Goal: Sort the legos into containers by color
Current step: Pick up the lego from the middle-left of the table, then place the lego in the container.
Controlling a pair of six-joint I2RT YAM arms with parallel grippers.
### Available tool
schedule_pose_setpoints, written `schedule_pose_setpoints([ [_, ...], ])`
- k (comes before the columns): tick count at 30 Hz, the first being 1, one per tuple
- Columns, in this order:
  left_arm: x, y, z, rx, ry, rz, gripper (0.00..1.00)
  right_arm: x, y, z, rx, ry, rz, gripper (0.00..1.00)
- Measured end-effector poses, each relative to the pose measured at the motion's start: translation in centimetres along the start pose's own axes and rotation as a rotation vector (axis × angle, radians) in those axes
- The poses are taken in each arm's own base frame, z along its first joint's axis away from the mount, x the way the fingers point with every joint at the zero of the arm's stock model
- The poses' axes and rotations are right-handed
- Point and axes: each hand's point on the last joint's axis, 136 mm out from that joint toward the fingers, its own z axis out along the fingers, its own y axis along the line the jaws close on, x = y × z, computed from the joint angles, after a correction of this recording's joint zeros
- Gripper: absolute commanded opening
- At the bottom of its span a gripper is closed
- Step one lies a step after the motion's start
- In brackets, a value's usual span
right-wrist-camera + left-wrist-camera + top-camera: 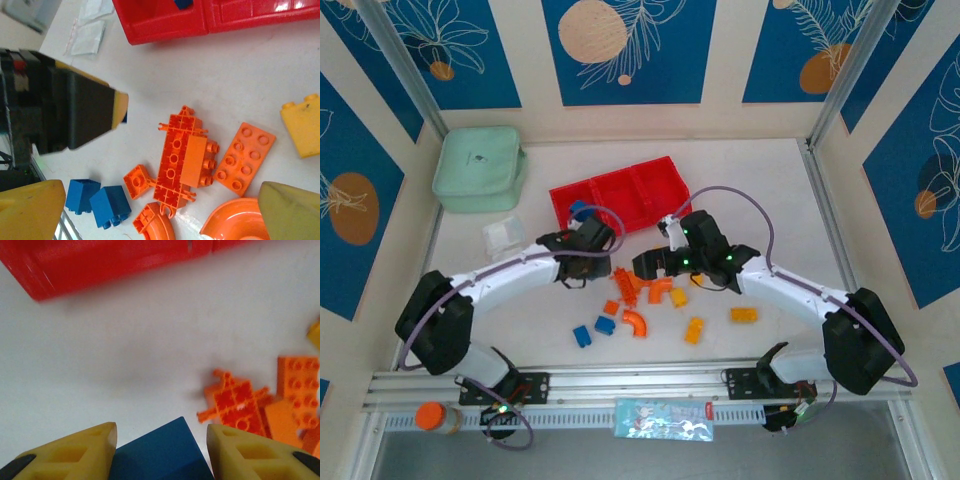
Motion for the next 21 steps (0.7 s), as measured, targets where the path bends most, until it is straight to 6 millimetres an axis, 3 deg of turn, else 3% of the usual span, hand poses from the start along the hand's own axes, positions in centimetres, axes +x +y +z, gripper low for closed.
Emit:
schedule_pose_setpoints([
  [5, -5.4, 1.0, -1.4, -0.010, -0.084, -0.012, 0.47, -1.5, 0.3, 0.2, -0.004, -0.017, -0.001, 0.99],
  [9, -9.6, 1.9, -1.4, -0.033, -0.135, -0.018, 0.46, -1.9, 0.1, 0.7, -0.004, -0.013, 0.004, 0.99],
  [14, -13.9, 3.3, 1.2, -0.083, -0.145, -0.021, 0.46, -2.1, -0.1, 1.2, -0.004, -0.005, 0.011, 0.99],
  [21, -18.1, 3.8, 5.3, -0.132, -0.141, 0.003, 0.51, -2.8, -0.1, 1.5, -0.007, -0.015, 0.011, 0.99],
])
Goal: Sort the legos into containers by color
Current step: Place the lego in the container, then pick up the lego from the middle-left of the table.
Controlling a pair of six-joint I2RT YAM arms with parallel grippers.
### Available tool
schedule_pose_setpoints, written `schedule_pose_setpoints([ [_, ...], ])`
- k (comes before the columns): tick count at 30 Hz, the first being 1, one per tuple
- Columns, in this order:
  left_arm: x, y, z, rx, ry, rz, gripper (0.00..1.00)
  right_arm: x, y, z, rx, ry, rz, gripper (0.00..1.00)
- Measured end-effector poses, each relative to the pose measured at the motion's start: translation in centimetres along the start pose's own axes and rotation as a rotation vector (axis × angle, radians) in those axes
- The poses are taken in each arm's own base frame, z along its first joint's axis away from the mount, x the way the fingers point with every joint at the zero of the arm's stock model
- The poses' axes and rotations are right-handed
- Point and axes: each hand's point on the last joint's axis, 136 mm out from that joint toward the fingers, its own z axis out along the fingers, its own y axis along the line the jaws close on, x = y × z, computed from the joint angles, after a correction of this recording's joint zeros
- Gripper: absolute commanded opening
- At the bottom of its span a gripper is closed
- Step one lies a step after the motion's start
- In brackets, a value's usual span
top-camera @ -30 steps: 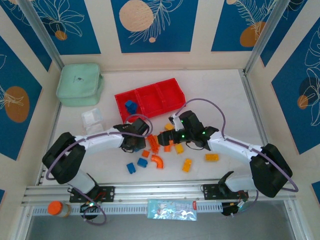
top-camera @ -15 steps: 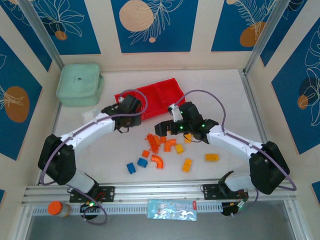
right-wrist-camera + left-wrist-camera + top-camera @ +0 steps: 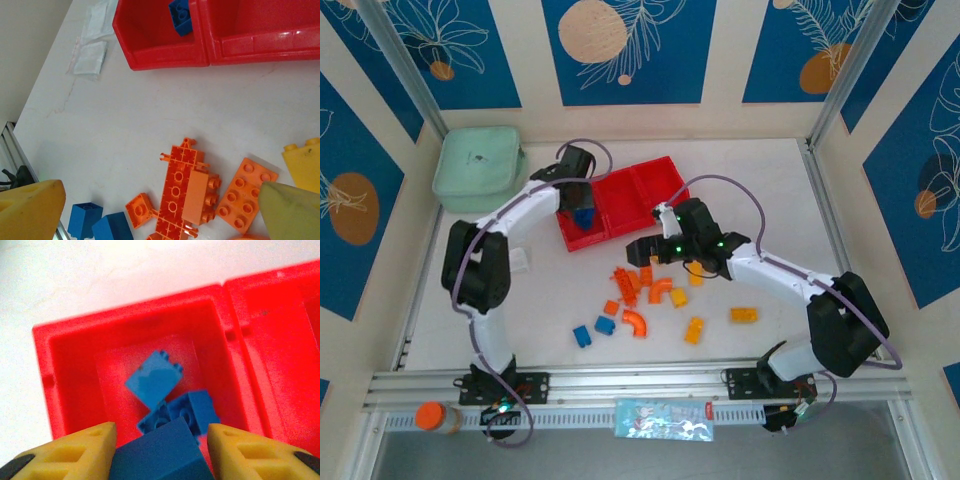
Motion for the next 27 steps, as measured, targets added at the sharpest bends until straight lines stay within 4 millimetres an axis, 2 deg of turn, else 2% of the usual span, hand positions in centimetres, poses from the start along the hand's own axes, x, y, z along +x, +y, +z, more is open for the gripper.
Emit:
schedule_pose_setpoints([
  [5, -1.9, -0.1, 1.0, -0.005, -0.021, 0.012, 0.60, -0.7, 0.2, 0.0, -0.004, -0.013, -0.002, 0.99],
  [9, -2.8, 0.0, 0.4, -0.015, -0.037, 0.024, 0.64, -1.0, 0.4, -0.1, -0.009, -0.018, -0.005, 0.99],
  [13, -3.0, 0.1, 0.2, -0.014, -0.041, 0.026, 0.64, -1.3, 0.6, -0.2, -0.012, -0.024, -0.008, 0.99],
  [18, -2.5, 0.0, -0.9, 0.018, -0.027, 0.024, 0.64, -1.4, 0.6, -0.2, -0.013, -0.025, -0.009, 0.99],
  [22, -1.5, 0.1, -3.5, 0.074, -0.024, 0.016, 0.64, -1.3, 0.6, -0.3, -0.011, -0.021, -0.009, 0.99],
  [24, -0.6, 0.4, -4.9, 0.104, -0.023, 0.007, 0.64, -1.1, 0.5, -0.2, -0.008, -0.015, -0.010, 0.99],
  [27, 1.8, 1.0, -6.6, 0.138, -0.006, -0.007, 0.64, -0.3, 0.1, -0.1, -0.002, 0.005, -0.012, 0.99],
])
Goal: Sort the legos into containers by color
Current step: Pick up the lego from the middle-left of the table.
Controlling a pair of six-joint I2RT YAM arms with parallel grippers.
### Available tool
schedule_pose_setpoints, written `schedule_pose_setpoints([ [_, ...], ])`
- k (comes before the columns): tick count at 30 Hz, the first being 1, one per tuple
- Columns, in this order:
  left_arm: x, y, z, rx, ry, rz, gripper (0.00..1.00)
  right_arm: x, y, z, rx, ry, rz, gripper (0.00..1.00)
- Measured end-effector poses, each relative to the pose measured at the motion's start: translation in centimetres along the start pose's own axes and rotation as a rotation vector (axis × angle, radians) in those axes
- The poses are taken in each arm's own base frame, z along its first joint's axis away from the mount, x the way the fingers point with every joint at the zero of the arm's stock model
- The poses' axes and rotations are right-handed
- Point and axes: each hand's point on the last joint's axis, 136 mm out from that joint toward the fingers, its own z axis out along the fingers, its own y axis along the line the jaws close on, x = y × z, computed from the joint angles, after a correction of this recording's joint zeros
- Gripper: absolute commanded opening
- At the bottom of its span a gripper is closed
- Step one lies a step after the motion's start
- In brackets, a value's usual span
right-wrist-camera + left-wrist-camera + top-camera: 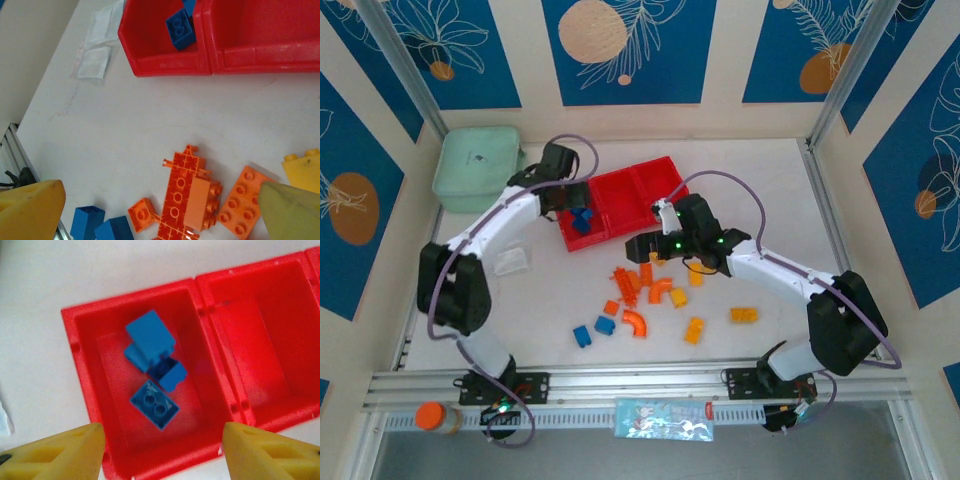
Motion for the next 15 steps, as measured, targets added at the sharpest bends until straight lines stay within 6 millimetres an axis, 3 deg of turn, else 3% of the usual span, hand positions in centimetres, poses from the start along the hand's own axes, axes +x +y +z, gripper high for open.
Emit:
schedule_pose_setpoints([
  [7, 8.0, 0.7, -2.4, 0.031, 0.096, -0.005, 0.65, 3.4, -0.7, 0.5, 0.018, 0.083, -0.013, 0.99],
  [15, 16.8, 0.0, -5.4, 0.061, 0.196, 0.012, 0.68, 7.5, 0.9, 1.2, -0.002, 0.168, -0.050, 0.99],
])
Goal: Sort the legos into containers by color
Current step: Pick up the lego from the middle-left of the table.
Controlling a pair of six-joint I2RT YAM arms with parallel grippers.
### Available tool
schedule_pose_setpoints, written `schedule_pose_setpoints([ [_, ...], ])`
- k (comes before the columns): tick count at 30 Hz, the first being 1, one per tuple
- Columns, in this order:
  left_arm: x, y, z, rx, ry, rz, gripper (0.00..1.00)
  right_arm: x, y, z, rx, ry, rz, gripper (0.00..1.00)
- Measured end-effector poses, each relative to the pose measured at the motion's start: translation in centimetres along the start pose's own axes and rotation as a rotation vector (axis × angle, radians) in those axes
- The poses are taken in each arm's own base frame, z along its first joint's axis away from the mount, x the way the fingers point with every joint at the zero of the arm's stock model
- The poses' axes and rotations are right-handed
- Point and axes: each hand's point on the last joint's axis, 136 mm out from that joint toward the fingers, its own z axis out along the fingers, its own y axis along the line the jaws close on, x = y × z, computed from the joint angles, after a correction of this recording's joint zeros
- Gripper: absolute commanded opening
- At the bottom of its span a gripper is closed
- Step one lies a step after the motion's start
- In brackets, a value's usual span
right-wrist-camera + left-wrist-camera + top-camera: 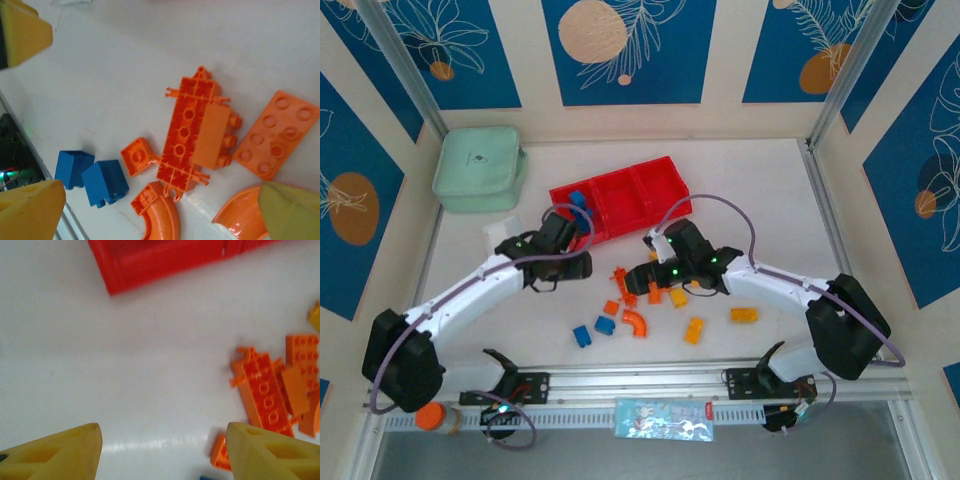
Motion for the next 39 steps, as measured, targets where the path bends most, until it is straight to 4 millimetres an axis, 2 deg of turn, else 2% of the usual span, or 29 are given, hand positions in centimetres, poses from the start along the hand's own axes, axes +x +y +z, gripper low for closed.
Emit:
schedule_pose_setpoints([
  [5, 5.1, 0.3, 0.7, -0.030, 0.095, -0.022, 0.69, 2.1, 0.8, 0.7, -0.003, 0.041, 0.001, 0.99],
  [8, 7.5, 0.7, 1.2, -0.052, 0.140, -0.044, 0.70, 2.8, 0.9, 1.0, 0.001, 0.056, 0.010, 0.99],
  [14, 10.8, 0.3, 1.6, -0.063, 0.193, -0.074, 0.70, 3.2, 0.6, 1.1, 0.020, 0.058, 0.030, 0.99],
  [20, 14.0, 1.3, 2.3, -0.108, 0.243, -0.103, 0.69, 3.3, 0.4, 0.9, 0.029, 0.049, 0.041, 0.99],
  [23, 14.7, 1.5, 2.6, -0.118, 0.251, -0.114, 0.66, 3.2, 0.5, 0.8, 0.030, 0.044, 0.044, 0.99],
  [26, 14.7, 1.0, 2.9, -0.101, 0.246, -0.123, 0.64, 3.3, 0.5, 0.8, 0.032, 0.045, 0.046, 0.99],
  [33, 14.9, 0.3, 3.3, -0.089, 0.244, -0.129, 0.51, 3.8, 1.3, 1.1, 0.024, 0.054, 0.025, 0.99],
  [39, 15.2, 0.5, 3.8, -0.086, 0.246, -0.135, 0.40, 4.3, 2.2, 1.3, 0.010, 0.066, 0.008, 0.99],
])
